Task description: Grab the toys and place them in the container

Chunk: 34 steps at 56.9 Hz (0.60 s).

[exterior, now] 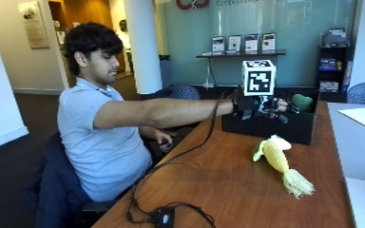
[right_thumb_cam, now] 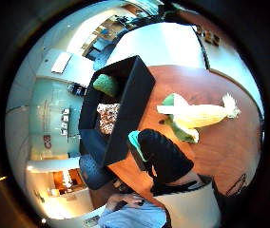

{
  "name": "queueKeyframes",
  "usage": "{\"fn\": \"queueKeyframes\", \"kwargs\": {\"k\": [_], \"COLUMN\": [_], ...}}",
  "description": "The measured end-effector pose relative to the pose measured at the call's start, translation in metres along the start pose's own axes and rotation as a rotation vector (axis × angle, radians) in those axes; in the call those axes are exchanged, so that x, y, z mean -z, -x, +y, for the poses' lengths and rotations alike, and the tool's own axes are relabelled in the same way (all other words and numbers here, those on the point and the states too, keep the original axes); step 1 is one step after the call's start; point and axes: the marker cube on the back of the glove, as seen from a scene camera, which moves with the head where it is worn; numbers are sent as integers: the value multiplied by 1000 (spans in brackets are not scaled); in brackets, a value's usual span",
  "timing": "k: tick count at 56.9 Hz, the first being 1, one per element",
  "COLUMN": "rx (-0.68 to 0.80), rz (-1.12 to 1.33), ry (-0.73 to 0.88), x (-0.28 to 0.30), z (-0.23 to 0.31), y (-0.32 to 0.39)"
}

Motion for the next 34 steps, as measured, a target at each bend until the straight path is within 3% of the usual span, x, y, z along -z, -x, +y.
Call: {"fn": "queueKeyframes", "kwargs": {"k": [29,34], "rx": [39,48], "rz": [95,62], "ry": [300,266], "x": [-146,-161], "z": [-25,-28], "y": [0,-5]}}
